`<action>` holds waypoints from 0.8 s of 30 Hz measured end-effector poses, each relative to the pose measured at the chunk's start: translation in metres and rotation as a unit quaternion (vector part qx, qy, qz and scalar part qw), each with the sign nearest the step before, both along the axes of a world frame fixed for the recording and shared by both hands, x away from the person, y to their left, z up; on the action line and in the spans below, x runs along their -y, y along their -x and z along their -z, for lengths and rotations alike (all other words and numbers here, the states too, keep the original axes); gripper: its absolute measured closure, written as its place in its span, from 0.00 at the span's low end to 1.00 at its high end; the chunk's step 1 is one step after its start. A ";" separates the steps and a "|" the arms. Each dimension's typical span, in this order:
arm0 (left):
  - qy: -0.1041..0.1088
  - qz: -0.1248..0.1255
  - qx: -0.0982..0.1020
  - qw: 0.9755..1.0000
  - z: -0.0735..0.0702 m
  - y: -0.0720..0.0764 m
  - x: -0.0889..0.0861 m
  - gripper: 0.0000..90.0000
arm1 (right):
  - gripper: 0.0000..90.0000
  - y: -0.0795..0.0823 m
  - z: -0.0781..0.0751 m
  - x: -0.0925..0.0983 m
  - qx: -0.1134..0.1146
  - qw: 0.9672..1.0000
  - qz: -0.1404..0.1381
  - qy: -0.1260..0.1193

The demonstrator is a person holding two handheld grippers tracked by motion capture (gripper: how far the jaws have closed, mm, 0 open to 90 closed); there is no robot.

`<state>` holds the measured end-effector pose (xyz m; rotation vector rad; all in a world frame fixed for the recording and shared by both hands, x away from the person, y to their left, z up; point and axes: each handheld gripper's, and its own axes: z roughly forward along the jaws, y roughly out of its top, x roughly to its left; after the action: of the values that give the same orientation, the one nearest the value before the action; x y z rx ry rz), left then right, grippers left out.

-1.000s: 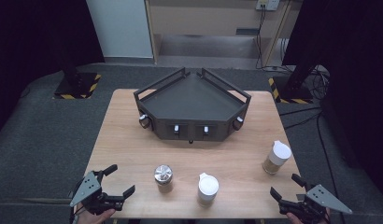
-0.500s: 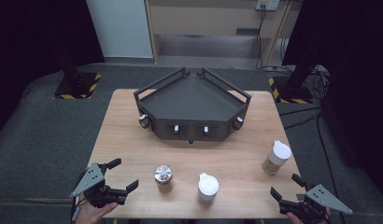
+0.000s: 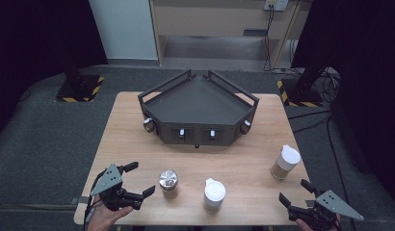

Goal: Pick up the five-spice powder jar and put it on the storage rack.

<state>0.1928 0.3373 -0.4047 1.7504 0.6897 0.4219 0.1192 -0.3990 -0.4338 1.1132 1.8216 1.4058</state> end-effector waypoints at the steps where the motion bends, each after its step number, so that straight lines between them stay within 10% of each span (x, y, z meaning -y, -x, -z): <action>1: 0.000 0.000 0.000 1.000 0.000 0.000 0.000 0.00 | 0.06 0.000 0.000 0.000 0.000 1.000 0.000 0.000; 24: -0.004 0.036 -0.030 0.999 0.022 -0.029 0.033 0.02 | 0.07 0.000 0.000 0.000 -0.001 1.000 -0.004 0.000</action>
<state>0.2220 0.3047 -0.4266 1.7955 0.6652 0.3239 0.1196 -0.3993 -0.4335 1.1084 1.8301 1.4101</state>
